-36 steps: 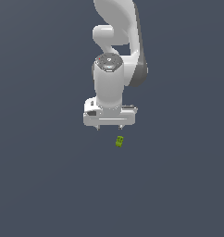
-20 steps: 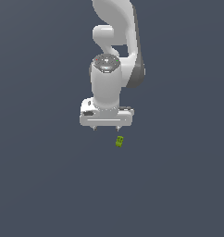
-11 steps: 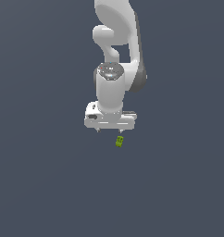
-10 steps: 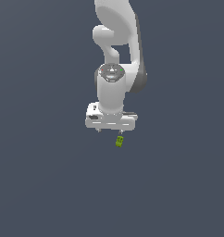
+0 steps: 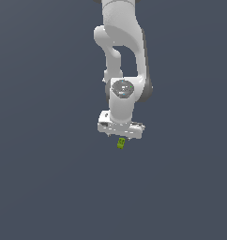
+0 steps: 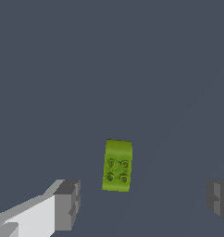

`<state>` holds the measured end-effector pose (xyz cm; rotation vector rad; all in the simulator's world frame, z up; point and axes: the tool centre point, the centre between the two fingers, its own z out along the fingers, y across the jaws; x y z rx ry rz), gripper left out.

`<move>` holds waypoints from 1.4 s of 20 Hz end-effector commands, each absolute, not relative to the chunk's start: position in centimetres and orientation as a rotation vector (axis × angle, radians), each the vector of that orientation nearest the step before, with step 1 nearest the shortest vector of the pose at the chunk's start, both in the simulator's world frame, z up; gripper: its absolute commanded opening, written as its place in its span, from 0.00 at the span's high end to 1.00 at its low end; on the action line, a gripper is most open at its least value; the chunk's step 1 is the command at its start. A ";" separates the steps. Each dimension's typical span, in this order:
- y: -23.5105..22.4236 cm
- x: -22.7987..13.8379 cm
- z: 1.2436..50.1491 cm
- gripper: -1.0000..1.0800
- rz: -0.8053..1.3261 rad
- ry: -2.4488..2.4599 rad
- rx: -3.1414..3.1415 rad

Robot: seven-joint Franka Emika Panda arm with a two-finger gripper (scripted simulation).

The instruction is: Pick up the object and move it to a goal position.

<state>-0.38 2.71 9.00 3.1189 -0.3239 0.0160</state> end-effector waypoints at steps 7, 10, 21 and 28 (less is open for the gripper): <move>4.2 -1.3 6.4 0.04 0.001 -0.444 3.110; 4.3 -1.3 6.2 0.04 0.000 -0.452 3.109; 4.3 -1.4 3.1 0.04 0.000 -0.450 3.109; 4.3 -1.4 1.3 0.04 0.000 -0.452 3.109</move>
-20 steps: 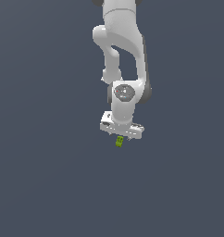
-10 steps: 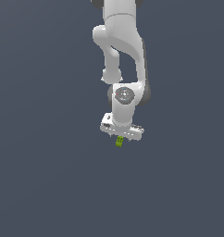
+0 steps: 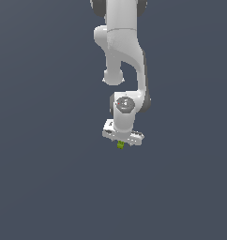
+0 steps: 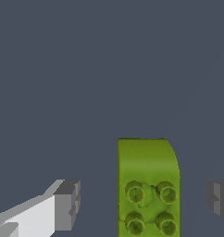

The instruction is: Pick up the object and move it to a goal position.

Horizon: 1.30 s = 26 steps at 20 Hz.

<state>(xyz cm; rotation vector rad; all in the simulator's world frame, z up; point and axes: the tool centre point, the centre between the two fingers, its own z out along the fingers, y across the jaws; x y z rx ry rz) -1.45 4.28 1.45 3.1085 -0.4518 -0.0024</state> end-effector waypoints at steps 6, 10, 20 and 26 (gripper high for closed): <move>4.3 -1.4 1.2 1.00 0.000 -0.452 3.109; 4.3 -1.4 1.2 1.00 0.000 -0.452 3.109; 4.7 -1.8 2.7 1.00 -0.001 -0.451 3.109; 5.4 -2.6 5.9 1.00 -0.001 -0.451 3.109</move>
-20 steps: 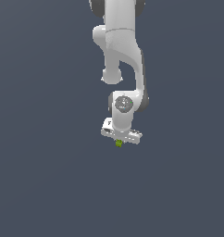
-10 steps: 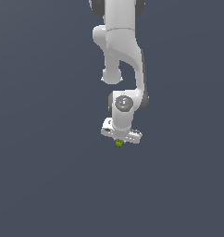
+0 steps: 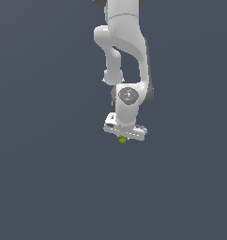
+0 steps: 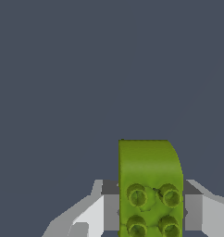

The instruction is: Pick up the object and move it to a goal position.

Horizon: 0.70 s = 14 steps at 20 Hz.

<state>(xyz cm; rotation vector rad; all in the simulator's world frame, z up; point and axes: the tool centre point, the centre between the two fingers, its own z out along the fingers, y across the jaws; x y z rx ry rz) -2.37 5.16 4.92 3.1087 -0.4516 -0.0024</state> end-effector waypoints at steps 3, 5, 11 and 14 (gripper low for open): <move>5.9 -3.1 8.1 1.00 -0.001 -0.451 3.109; 6.3 -3.6 9.9 1.00 -0.001 -0.451 3.109; 7.7 -5.1 16.0 1.00 0.000 -0.452 3.109; 8.4 -5.8 19.2 1.00 0.000 -0.452 3.109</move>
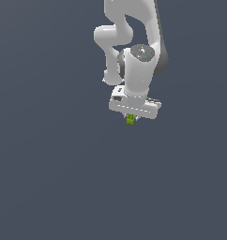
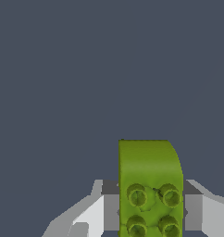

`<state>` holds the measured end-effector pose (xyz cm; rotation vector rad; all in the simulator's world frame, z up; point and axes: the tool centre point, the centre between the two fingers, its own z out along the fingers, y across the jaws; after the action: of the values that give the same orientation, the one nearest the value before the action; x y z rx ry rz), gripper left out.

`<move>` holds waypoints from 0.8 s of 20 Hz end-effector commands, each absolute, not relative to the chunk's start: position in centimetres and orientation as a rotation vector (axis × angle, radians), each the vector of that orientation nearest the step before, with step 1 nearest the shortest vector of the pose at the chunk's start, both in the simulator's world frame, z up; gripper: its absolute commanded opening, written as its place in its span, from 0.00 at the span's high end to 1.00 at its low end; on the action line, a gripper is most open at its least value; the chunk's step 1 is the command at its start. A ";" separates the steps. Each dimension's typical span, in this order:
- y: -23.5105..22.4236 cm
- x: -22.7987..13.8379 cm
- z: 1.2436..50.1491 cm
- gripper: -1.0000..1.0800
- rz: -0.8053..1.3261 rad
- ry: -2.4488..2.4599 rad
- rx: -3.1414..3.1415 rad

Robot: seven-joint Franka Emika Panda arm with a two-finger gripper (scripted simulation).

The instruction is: Pick up the object and move it to a goal position.

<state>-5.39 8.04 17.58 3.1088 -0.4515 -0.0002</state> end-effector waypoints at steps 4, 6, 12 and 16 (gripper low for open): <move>9.3 -6.7 23.1 1.00 0.000 -0.452 3.108; 9.6 -7.0 24.7 1.00 0.000 -0.452 3.108; 10.6 -7.8 28.7 1.00 0.000 -0.452 3.108; 11.0 -8.0 30.3 1.00 0.000 -0.452 3.108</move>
<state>-7.89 10.84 29.70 3.1084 -0.4514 0.0020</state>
